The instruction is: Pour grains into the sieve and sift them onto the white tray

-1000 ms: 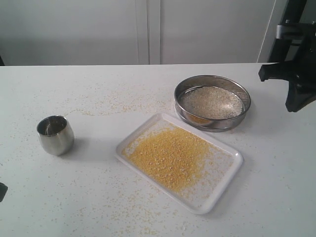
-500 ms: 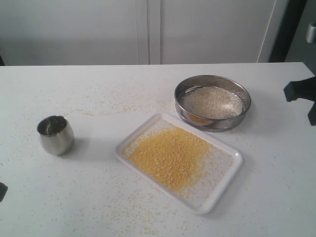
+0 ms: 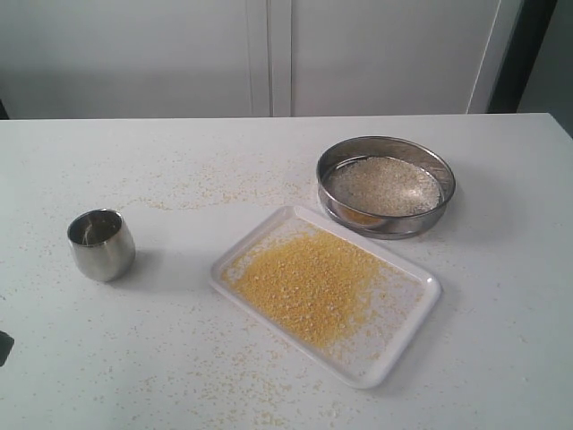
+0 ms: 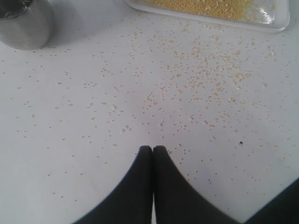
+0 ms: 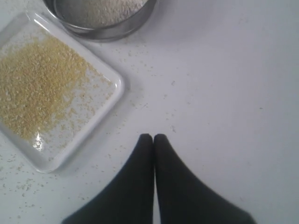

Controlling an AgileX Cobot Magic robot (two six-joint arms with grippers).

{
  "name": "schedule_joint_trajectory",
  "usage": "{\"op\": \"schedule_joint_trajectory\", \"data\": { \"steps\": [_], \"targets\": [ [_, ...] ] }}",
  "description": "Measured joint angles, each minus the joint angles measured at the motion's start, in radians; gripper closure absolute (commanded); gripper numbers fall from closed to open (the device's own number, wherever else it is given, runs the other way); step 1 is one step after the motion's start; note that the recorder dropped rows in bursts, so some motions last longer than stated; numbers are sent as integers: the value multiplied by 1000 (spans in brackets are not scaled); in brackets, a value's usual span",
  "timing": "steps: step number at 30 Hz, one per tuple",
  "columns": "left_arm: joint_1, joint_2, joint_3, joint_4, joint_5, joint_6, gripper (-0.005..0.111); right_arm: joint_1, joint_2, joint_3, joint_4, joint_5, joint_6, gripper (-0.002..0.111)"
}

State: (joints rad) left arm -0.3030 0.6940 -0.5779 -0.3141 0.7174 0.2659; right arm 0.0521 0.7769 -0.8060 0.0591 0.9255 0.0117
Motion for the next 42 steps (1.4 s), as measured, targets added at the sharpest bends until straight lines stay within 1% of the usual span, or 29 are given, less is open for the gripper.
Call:
{"op": "schedule_joint_trajectory", "data": {
  "steps": [3,6,10,12,14,19,22,42],
  "targets": [
    [0,0,0,0,0,0,107,0,-93,43,-12,-29,-2,108],
    [0,0,0,0,0,0,107,0,-240,107,-44,-64,-3,108],
    [0,0,0,0,0,0,107,0,-337,167,-46,-121,-3,108],
    [0,0,0,0,0,0,107,0,-428,233,-46,-204,-3,108],
    [0,0,0,0,0,0,107,0,-467,291,-46,-290,-3,108],
    [0,0,0,0,0,0,107,0,-483,424,-48,-560,-3,108],
    [0,0,0,0,0,0,107,0,-483,442,-50,-653,-3,108],
    [0,0,0,0,0,0,107,0,-483,444,-50,-667,-3,108]
  ]
}}
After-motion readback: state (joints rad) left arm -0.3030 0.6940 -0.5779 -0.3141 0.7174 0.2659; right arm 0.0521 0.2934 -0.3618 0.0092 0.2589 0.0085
